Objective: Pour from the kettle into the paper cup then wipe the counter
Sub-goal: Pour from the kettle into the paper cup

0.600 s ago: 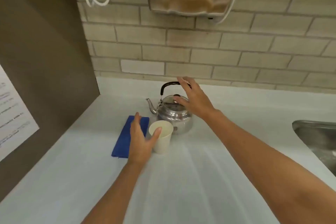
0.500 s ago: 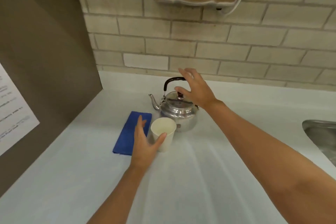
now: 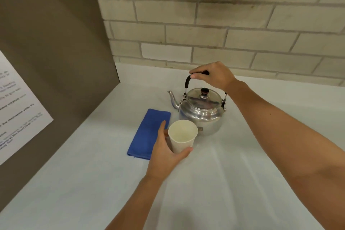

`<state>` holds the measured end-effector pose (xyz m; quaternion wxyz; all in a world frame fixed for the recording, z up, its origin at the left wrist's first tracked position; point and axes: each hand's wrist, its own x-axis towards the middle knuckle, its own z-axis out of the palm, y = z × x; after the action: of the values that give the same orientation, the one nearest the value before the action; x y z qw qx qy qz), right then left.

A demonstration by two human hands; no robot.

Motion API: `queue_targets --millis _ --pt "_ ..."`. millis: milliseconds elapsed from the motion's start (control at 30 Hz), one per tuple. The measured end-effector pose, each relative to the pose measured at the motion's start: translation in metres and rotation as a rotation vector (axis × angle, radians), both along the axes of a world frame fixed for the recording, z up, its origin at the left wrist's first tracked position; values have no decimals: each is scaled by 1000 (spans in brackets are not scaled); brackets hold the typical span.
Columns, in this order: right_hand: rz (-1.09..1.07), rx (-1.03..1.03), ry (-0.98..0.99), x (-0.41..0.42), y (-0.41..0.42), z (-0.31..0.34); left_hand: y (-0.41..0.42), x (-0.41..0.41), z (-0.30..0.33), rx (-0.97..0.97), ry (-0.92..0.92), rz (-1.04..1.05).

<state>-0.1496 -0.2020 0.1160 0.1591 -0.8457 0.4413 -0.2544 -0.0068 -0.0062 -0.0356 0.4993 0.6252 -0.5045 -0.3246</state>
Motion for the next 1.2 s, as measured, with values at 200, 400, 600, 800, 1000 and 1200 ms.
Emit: queue_targets --millis 200,400,600,800,1000,1200 --pt "56 65 9 3 -3 4 -1 0 -1 13 -91 -43" --pt "32 96 3 0 4 8 0 -1 -5 7 -149 -53" --pt "-17 48 68 -15 19 23 1 -1 -4 -2 -149 -40" --pt "16 -36 162 -41 50 62 5 -7 1 -10 -133 -31" --pt "47 -76 276 -54 88 98 7 -10 2 0 -105 -26" --pt "51 -40 420 -48 113 118 8 -11 0 9 -114 -15"
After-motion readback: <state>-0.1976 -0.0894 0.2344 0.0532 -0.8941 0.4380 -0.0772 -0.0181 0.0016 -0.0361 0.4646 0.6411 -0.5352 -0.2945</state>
